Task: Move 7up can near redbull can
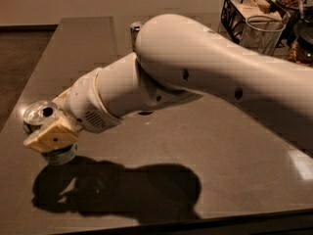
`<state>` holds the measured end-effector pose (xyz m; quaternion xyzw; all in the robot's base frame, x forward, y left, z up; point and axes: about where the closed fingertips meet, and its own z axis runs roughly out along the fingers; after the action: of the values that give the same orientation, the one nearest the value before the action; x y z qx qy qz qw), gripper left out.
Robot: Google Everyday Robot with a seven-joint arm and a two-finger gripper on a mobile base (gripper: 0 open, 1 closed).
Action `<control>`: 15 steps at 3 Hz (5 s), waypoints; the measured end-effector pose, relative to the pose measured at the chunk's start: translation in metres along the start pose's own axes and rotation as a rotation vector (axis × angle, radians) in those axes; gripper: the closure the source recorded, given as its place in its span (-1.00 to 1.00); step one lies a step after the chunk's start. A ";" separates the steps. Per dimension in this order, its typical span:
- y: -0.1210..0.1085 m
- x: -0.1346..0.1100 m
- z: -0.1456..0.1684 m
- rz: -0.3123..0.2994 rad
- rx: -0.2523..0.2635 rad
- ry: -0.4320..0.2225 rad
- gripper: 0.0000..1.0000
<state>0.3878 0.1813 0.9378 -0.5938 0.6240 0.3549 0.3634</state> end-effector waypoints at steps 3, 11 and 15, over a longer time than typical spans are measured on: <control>-0.144 -0.041 -0.014 0.052 0.258 -0.094 1.00; -0.299 0.066 -0.138 0.276 0.643 0.037 0.69; -0.322 0.099 -0.152 0.286 0.626 0.026 -1.00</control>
Offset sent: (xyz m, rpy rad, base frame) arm 0.1714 -0.0036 0.0441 0.1135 -0.0812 -0.3006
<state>0.7014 -0.0132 0.9205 -0.3644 0.7842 0.1859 0.4665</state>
